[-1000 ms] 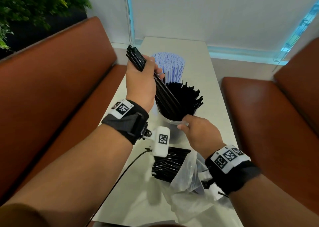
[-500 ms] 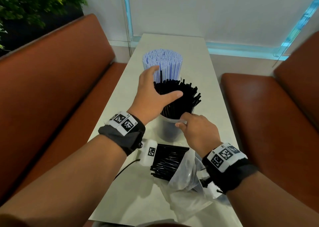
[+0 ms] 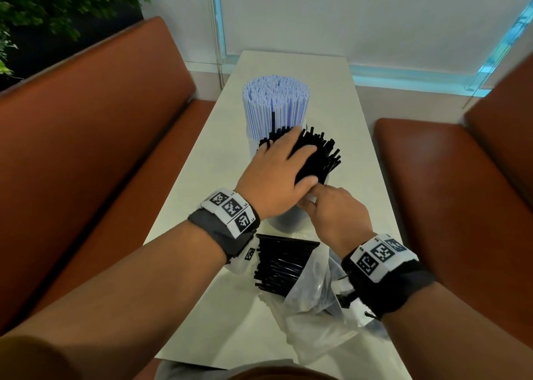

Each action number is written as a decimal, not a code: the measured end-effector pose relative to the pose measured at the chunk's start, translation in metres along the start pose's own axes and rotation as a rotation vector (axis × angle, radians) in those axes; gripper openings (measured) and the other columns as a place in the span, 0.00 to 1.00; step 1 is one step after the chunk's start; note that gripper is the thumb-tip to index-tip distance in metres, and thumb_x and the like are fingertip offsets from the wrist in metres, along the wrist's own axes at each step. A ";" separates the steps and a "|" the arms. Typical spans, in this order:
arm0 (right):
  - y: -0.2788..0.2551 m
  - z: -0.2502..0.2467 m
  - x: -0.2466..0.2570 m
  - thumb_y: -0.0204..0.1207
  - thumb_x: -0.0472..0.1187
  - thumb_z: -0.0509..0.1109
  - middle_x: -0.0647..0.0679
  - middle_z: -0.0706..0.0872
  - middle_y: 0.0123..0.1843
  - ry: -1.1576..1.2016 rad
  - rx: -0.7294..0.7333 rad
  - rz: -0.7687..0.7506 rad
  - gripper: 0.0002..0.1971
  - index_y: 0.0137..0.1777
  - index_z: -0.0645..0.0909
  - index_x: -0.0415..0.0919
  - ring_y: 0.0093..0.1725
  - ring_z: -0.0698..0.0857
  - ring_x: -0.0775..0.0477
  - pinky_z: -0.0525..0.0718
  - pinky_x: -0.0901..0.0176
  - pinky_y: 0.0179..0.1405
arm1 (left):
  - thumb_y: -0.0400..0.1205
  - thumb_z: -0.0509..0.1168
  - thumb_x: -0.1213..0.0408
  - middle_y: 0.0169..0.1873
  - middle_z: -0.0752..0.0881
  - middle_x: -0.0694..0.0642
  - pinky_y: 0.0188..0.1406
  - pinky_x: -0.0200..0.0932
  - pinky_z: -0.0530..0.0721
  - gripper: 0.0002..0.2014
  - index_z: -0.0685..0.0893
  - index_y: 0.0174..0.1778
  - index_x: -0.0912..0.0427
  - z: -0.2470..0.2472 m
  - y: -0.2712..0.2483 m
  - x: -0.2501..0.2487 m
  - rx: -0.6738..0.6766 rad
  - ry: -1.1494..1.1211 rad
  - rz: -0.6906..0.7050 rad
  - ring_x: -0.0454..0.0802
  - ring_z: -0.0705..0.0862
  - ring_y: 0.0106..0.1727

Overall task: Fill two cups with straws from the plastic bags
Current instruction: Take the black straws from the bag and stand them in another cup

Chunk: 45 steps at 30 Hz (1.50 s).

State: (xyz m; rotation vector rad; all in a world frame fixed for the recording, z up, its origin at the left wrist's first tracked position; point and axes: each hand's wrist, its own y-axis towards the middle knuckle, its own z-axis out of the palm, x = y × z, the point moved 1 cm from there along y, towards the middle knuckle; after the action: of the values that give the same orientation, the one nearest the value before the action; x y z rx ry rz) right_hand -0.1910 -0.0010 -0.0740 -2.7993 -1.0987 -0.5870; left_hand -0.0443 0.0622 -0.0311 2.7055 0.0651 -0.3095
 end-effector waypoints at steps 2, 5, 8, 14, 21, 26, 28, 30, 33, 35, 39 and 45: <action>0.000 0.001 -0.001 0.86 0.58 0.60 0.53 0.85 0.50 0.003 -0.003 -0.002 0.15 0.60 0.81 0.52 0.53 0.82 0.45 0.73 0.52 0.39 | 0.86 0.65 0.51 0.87 0.60 0.61 0.80 0.63 0.66 0.24 0.77 0.78 0.54 0.001 -0.003 0.003 0.014 -0.013 0.041 0.60 0.63 0.85; 0.001 0.002 -0.001 0.85 0.58 0.61 0.55 0.78 0.44 -0.024 -0.006 -0.002 0.13 0.54 0.78 0.50 0.50 0.80 0.45 0.71 0.53 0.36 | 0.83 0.67 0.54 0.85 0.63 0.64 0.81 0.59 0.65 0.20 0.82 0.71 0.57 -0.008 -0.001 0.006 -0.221 -0.071 0.060 0.64 0.63 0.84; 0.001 0.002 -0.002 0.85 0.57 0.61 0.54 0.78 0.43 -0.025 -0.012 0.000 0.12 0.53 0.76 0.50 0.49 0.79 0.45 0.71 0.52 0.35 | 0.85 0.64 0.48 0.86 0.60 0.64 0.84 0.59 0.58 0.26 0.76 0.78 0.56 -0.005 0.002 0.006 -0.142 0.023 -0.047 0.64 0.58 0.86; 0.000 0.002 -0.001 0.86 0.56 0.61 0.53 0.81 0.44 -0.048 -0.031 -0.018 0.13 0.56 0.79 0.49 0.50 0.81 0.44 0.71 0.53 0.36 | 0.86 0.56 0.39 0.82 0.67 0.63 0.84 0.58 0.59 0.33 0.72 0.80 0.59 0.003 0.000 0.007 -0.108 -0.035 -0.074 0.63 0.63 0.84; 0.000 0.002 -0.002 0.86 0.57 0.62 0.54 0.77 0.42 -0.043 -0.039 -0.042 0.12 0.56 0.78 0.50 0.48 0.76 0.46 0.70 0.53 0.36 | 0.83 0.66 0.43 0.73 0.76 0.60 0.75 0.57 0.71 0.31 0.73 0.79 0.55 0.015 0.019 0.015 0.018 0.066 -0.060 0.61 0.75 0.73; -0.002 -0.003 -0.003 0.87 0.53 0.61 0.54 0.83 0.48 -0.037 -0.015 -0.050 0.12 0.64 0.78 0.53 0.50 0.79 0.46 0.76 0.51 0.41 | 0.77 0.66 0.32 0.70 0.76 0.54 0.74 0.57 0.70 0.36 0.75 0.77 0.49 0.009 0.013 0.010 -0.043 0.075 -0.076 0.56 0.76 0.70; -0.010 -0.005 -0.003 0.85 0.55 0.60 0.59 0.82 0.43 0.016 -0.103 -0.058 0.11 0.63 0.76 0.56 0.43 0.83 0.50 0.78 0.53 0.36 | 0.74 0.65 0.29 0.70 0.75 0.52 0.75 0.60 0.68 0.36 0.76 0.74 0.46 -0.003 0.000 0.007 -0.176 -0.019 -0.115 0.53 0.75 0.72; -0.022 -0.005 -0.006 0.82 0.63 0.58 0.61 0.77 0.31 0.019 -0.246 0.009 0.10 0.53 0.69 0.58 0.29 0.79 0.59 0.69 0.59 0.26 | 0.76 0.66 0.34 0.69 0.74 0.51 0.74 0.53 0.69 0.30 0.78 0.70 0.47 -0.015 -0.019 0.011 -0.339 -0.167 -0.134 0.51 0.76 0.70; -0.034 0.010 -0.013 0.74 0.77 0.50 0.59 0.78 0.29 -0.074 -0.053 0.253 0.26 0.50 0.67 0.54 0.28 0.77 0.58 0.62 0.59 0.25 | 0.81 0.66 0.46 0.58 0.78 0.45 0.63 0.34 0.77 0.15 0.80 0.59 0.48 -0.014 -0.057 0.021 -0.388 -0.359 -0.219 0.41 0.79 0.60; -0.036 0.022 -0.019 0.70 0.80 0.51 0.57 0.77 0.33 -0.153 0.154 0.345 0.35 0.54 0.70 0.48 0.33 0.79 0.51 0.65 0.55 0.28 | 0.83 0.64 0.48 0.49 0.81 0.40 0.54 0.40 0.82 0.07 0.81 0.52 0.45 -0.001 -0.082 0.022 -0.200 -0.447 -0.285 0.39 0.82 0.52; -0.032 0.030 -0.021 0.77 0.60 0.61 0.55 0.79 0.35 -0.188 0.233 0.318 0.17 0.40 0.74 0.47 0.32 0.78 0.52 0.65 0.57 0.26 | 0.84 0.65 0.48 0.51 0.84 0.41 0.55 0.51 0.84 0.08 0.86 0.55 0.43 0.044 -0.114 0.012 0.391 -0.336 -0.195 0.41 0.83 0.52; -0.029 0.031 -0.021 0.85 0.51 0.57 0.55 0.73 0.34 -0.205 0.222 0.313 0.14 0.37 0.69 0.50 0.38 0.78 0.46 0.67 0.55 0.31 | 0.86 0.65 0.59 0.64 0.82 0.56 0.62 0.52 0.80 0.18 0.82 0.72 0.58 0.093 -0.095 -0.021 0.469 -0.277 0.001 0.55 0.80 0.62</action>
State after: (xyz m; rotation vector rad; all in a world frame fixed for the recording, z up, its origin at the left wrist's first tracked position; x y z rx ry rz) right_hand -0.2143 0.0136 -0.1125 -2.7931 -0.6774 -0.1404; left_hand -0.0929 0.1112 -0.1465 3.0872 -0.1024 -0.7812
